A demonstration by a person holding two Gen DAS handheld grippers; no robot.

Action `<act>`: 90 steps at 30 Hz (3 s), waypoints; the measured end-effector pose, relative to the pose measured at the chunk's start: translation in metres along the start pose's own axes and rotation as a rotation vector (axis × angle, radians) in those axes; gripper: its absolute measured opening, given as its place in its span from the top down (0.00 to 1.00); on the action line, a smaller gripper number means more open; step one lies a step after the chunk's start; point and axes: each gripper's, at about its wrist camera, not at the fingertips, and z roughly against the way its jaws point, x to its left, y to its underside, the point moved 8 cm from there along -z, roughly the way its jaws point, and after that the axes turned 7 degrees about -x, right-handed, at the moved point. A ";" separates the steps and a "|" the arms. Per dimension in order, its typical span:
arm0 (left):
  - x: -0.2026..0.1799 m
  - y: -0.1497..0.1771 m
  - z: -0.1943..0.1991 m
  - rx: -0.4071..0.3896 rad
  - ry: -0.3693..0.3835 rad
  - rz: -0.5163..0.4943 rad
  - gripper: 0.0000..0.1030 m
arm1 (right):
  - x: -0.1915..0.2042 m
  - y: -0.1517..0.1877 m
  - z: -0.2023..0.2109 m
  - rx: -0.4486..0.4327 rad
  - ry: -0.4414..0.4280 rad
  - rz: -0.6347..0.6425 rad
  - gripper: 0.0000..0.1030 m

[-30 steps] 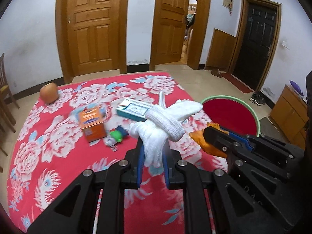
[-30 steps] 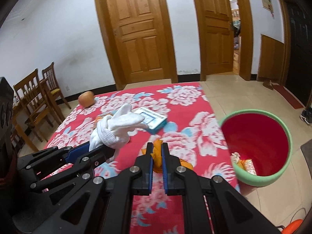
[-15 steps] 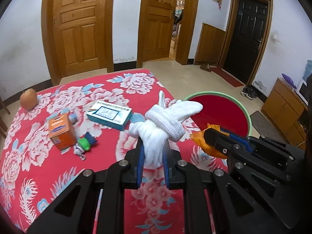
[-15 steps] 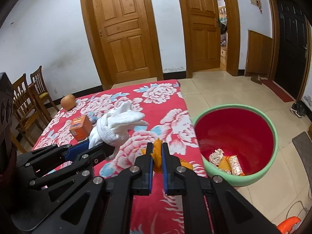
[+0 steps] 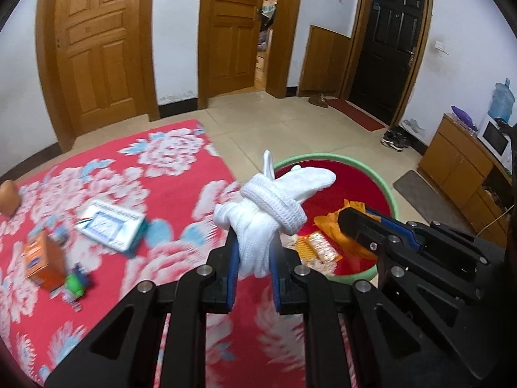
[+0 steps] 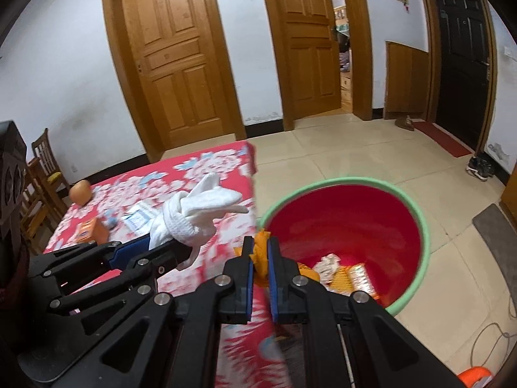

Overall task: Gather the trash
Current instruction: 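Open both tools to drop the socks and orange item into the basin, then move both open tools back toward the boxes on the bed, then grasp the orange box with the left tool while the right tool grasps the blue-white medicine box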

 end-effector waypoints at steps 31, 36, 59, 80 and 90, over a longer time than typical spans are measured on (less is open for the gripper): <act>-0.042 -0.018 -0.066 0.078 0.014 -0.038 0.53 | -0.121 -0.008 -0.025 0.002 0.193 -0.179 0.30; -0.032 -0.014 -0.049 0.070 0.016 -0.041 0.53 | -0.106 -0.006 -0.012 -0.003 0.205 -0.165 0.29; 0.087 0.044 0.060 0.014 -0.145 0.112 0.53 | 0.043 0.030 0.016 0.043 -0.046 -0.010 0.29; 0.199 0.086 0.131 -0.026 -0.369 0.275 0.53 | 0.183 0.045 -0.001 0.090 -0.262 0.137 0.29; 0.227 0.086 0.118 -0.018 -0.353 0.328 0.41 | 0.203 0.043 -0.023 0.118 -0.293 0.157 0.28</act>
